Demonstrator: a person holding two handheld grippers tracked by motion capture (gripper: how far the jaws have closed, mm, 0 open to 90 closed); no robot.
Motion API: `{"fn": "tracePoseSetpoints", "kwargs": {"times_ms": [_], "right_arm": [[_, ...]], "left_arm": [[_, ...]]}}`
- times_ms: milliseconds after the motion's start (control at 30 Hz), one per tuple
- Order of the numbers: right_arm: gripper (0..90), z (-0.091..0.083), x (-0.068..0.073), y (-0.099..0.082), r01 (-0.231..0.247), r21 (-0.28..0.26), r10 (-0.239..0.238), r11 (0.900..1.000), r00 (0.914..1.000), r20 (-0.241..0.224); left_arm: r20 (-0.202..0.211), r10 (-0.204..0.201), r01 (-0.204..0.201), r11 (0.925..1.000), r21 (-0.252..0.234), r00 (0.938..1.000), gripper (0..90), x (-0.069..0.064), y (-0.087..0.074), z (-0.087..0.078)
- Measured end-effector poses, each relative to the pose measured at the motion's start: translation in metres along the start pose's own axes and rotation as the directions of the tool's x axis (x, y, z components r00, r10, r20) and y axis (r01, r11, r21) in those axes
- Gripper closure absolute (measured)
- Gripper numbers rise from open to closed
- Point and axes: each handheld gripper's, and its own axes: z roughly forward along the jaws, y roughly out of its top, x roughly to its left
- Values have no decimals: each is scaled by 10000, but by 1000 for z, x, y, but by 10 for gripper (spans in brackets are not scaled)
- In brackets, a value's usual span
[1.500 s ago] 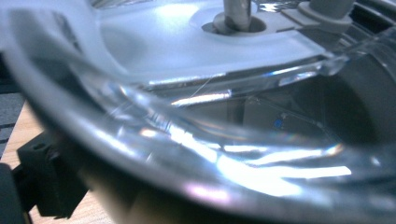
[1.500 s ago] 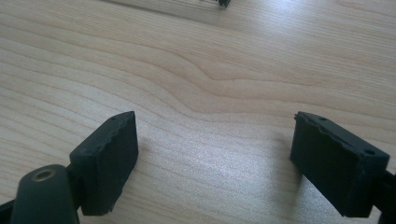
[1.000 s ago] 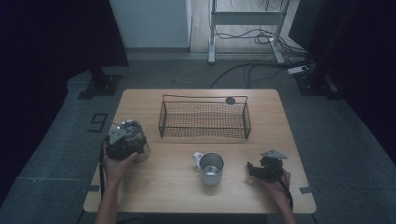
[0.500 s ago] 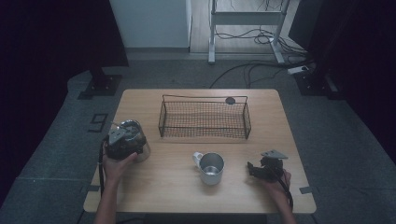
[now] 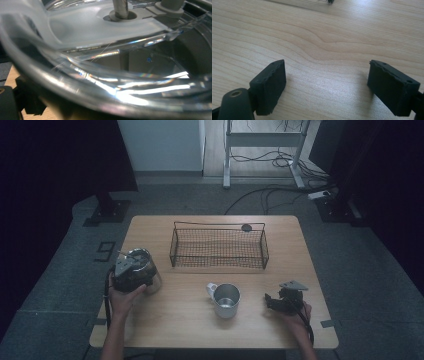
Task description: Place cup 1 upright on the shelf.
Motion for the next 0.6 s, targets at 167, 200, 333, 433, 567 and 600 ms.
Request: {"fn": "tracePoseSetpoints", "kwargs": {"times_ms": [167, 200, 333, 433, 567, 600], "right_arm": [[148, 0, 0, 0, 1, 0, -1, 10000, 10000, 0], [148, 0, 0, 0, 0, 2, 0, 10000, 10000, -1], [148, 0, 0, 0, -5, 6, 5, 10000, 10000, -6], [148, 0, 0, 0, -6, 9, 6, 10000, 10000, -5], [148, 0, 0, 0, -3, 8, 3, 10000, 10000, -6], [148, 0, 0, 0, -9, 3, 9, 10000, 10000, -3]], "left_arm": [[32, 29, -28, 9999, -109, 10000, 40, -1, 1, -4], [40, 24, -24, 9999, -131, 10000, 40, -2, 1, -4], [74, 31, -30, 9999, -152, 10000, 40, -2, 2, -4], [76, 88, -87, 9999, -83, 9999, 40, -3, 2, -3], [120, 111, -109, 9999, -114, 9999, 40, -5, 2, -3], [118, 133, -132, 9999, -108, 9998, 40, -5, 2, -4]]}}
